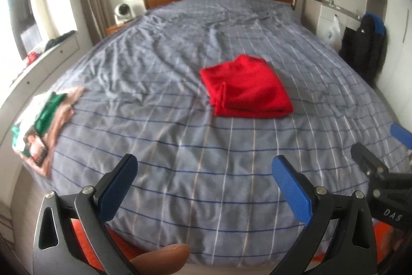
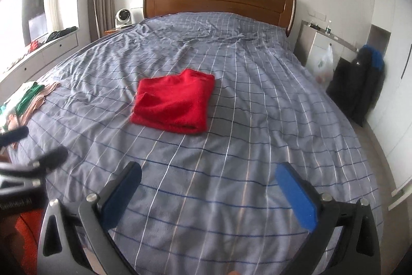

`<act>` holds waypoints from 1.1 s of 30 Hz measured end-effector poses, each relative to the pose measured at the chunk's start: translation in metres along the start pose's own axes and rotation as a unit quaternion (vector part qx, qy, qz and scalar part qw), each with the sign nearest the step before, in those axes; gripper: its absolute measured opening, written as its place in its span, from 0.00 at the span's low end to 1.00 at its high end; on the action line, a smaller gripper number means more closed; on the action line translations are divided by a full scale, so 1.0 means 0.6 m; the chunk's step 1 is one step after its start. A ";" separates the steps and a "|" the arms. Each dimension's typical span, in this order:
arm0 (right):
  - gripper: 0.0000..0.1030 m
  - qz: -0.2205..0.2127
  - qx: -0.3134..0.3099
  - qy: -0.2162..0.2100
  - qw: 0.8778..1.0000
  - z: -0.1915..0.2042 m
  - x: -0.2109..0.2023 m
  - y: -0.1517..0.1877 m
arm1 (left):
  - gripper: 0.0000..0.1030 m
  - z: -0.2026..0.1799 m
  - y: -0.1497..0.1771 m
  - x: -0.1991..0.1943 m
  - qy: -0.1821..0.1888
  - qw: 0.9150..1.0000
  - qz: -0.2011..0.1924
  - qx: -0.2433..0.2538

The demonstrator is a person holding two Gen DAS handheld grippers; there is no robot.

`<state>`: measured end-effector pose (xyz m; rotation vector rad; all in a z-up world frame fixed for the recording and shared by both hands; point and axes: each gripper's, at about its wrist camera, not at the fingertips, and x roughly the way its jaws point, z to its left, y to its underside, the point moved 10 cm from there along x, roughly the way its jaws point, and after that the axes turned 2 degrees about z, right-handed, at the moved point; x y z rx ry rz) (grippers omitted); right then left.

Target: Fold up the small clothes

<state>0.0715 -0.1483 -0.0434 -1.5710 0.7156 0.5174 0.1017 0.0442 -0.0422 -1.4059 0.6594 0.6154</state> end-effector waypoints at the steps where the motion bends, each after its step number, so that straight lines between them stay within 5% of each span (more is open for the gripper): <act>1: 1.00 -0.001 0.001 0.001 1.000 -0.002 -0.005 0.000 | 1.00 0.001 -0.002 -0.006 -0.004 1.000 -0.004 0.000; 33: 1.00 -0.009 -0.029 0.018 0.999 0.021 -0.041 -0.015 | 1.00 0.010 -0.016 -0.030 -0.022 0.999 -0.023 0.024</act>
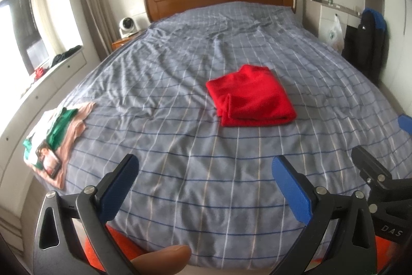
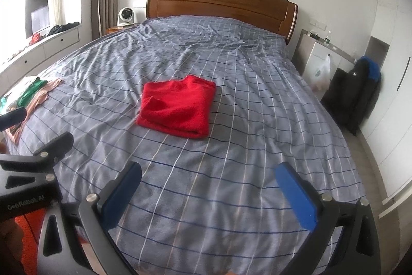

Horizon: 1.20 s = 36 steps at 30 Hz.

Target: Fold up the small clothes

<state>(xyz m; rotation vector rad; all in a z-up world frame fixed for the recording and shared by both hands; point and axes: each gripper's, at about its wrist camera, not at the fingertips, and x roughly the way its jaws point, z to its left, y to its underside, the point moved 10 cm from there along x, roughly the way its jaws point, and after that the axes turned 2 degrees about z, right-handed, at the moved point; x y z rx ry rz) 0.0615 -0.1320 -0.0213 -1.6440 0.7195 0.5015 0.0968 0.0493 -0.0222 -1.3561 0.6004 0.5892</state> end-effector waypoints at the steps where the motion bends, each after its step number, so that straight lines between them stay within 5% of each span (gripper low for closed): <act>1: 1.00 0.000 0.000 0.001 1.000 -0.001 -0.001 0.000 | 1.00 0.002 -0.001 0.000 -0.001 1.000 0.000 0.001; 36: 1.00 0.018 0.029 -0.011 0.999 -0.019 0.009 0.016 | 1.00 -0.026 -0.004 0.020 0.023 1.000 0.010 -0.010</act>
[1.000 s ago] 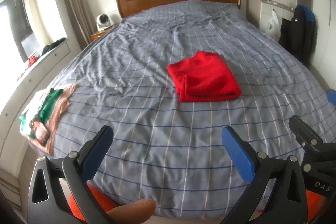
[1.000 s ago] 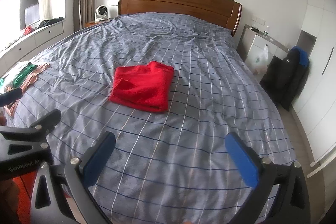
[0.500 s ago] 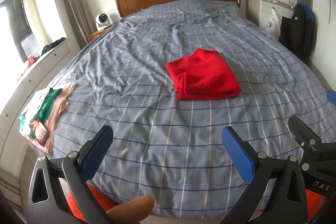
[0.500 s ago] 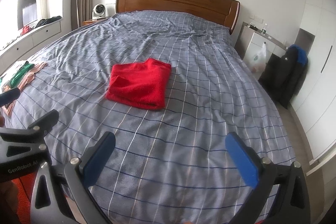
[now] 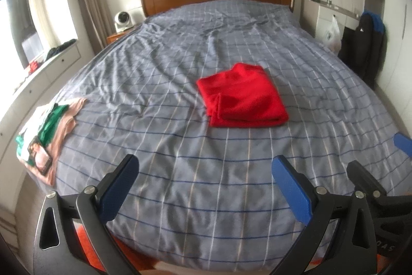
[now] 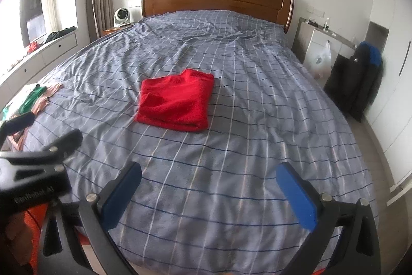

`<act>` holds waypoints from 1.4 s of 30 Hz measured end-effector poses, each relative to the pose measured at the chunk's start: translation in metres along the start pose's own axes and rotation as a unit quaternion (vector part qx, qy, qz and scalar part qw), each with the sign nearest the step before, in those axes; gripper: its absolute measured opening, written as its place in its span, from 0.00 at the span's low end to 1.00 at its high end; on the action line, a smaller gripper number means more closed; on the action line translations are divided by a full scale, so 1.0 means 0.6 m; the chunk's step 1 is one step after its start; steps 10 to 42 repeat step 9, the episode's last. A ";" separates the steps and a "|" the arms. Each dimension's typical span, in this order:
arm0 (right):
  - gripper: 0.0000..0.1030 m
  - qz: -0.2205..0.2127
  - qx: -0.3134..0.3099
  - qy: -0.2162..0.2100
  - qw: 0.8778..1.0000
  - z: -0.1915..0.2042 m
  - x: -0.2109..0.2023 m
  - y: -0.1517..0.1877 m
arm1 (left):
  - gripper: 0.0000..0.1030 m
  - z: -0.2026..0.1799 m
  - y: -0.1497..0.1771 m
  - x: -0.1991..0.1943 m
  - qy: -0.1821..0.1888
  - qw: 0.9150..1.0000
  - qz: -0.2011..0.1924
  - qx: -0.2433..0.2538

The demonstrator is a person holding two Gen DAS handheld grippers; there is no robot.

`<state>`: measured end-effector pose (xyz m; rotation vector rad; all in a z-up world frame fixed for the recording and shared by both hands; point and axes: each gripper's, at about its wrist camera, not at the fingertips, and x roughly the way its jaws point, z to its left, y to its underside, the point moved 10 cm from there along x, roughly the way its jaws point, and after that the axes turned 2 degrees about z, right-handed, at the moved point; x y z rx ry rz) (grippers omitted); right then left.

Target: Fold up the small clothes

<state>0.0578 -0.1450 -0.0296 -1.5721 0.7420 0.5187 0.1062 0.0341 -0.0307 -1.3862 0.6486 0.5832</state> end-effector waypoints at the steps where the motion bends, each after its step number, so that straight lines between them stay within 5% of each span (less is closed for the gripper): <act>1: 1.00 0.001 0.000 0.002 1.000 -0.002 0.001 0.000 | 1.00 0.001 0.002 -0.001 0.003 1.000 -0.004 -0.002; 42: 1.00 0.002 -0.001 0.006 1.000 -0.004 0.004 0.000 | 1.00 0.012 0.000 -0.010 -0.007 1.000 -0.021 0.003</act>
